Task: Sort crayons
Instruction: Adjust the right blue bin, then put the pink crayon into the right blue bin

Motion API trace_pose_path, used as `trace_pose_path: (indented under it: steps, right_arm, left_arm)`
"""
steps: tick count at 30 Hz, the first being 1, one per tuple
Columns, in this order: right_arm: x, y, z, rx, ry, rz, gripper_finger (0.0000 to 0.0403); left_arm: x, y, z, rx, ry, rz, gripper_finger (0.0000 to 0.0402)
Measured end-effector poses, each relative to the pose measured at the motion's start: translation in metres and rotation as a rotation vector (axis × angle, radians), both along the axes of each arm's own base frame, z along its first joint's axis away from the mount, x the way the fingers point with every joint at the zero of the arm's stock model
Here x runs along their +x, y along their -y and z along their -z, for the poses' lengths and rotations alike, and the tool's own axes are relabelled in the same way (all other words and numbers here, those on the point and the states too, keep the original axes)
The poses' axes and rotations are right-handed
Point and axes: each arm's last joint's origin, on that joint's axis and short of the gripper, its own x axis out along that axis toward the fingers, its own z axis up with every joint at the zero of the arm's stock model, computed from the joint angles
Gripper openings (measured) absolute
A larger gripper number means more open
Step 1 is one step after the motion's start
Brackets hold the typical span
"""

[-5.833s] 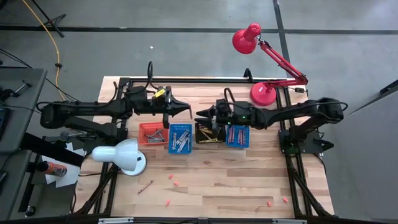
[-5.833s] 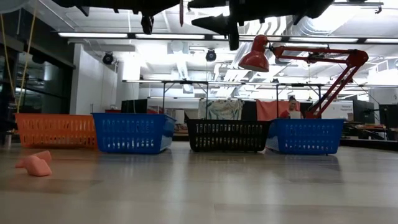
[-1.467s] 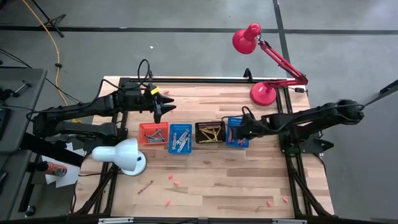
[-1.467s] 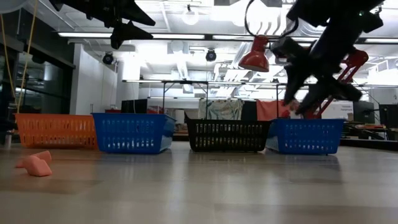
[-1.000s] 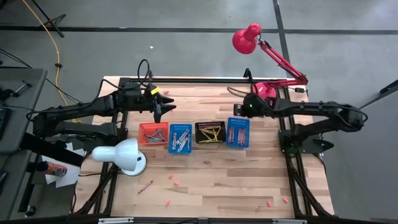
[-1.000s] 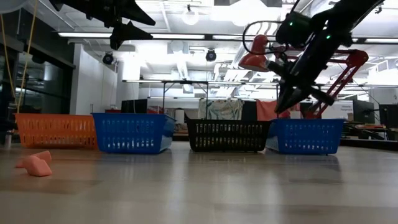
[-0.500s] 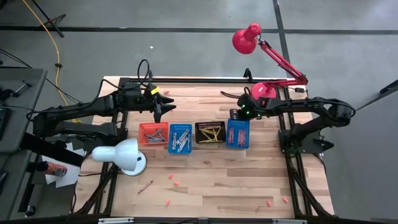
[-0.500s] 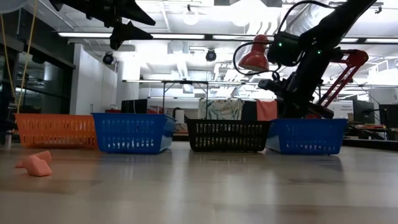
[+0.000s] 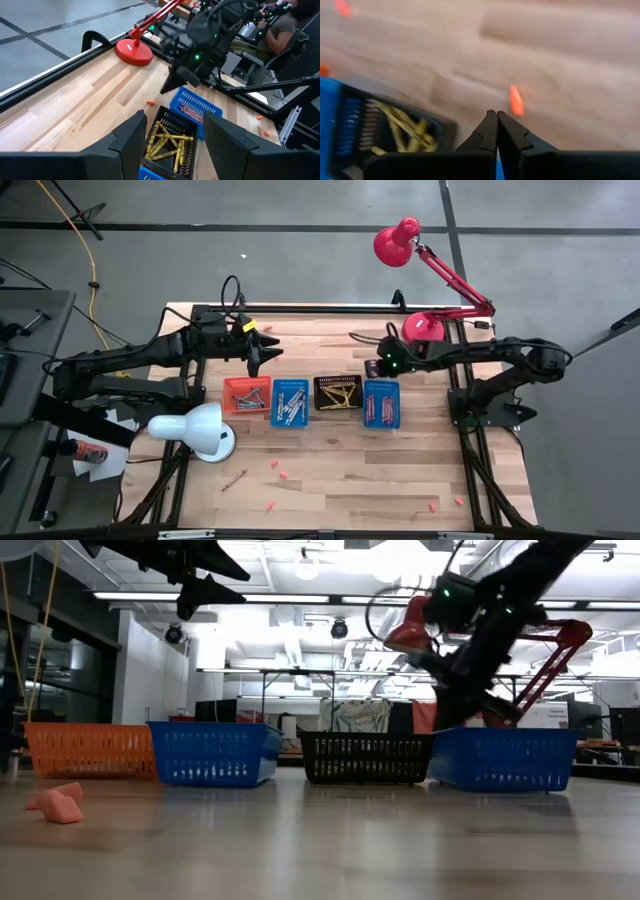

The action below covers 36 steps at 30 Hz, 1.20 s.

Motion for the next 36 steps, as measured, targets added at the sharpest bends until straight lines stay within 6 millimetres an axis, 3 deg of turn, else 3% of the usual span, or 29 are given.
trace_pose_path:
  steps: [6, 14, 22, 27, 36]
  right_arm:
    - [0.021, 0.018, -0.025, -0.107, -0.037, -0.079, 0.0000]
    - [0.054, 0.032, -0.025, -0.090, -0.317, -0.300, 0.0012]
    - [0.046, 0.027, -0.003, -0.008, -0.403, -0.373, 0.0115]
    - [0.048, 0.028, -0.001, -0.025, -0.378, -0.368, 0.0176]
    - [0.053, 0.030, 0.012, -0.009, -0.397, -0.334, 0.0185]
  left_arm:
    - [0.000, 0.000, 0.000, 0.000, 0.000, 0.000, 0.0182]
    - [0.000, 0.000, 0.000, 0.000, 0.000, 0.000, 0.0182]
    - [0.000, 0.000, 0.000, -0.002, -0.004, 0.000, 0.0182]
    - [0.000, 0.000, 0.001, 0.000, -0.008, -0.009, 0.0182]
    - [0.000, 0.000, 0.001, 0.000, -0.008, -0.011, 0.0182]
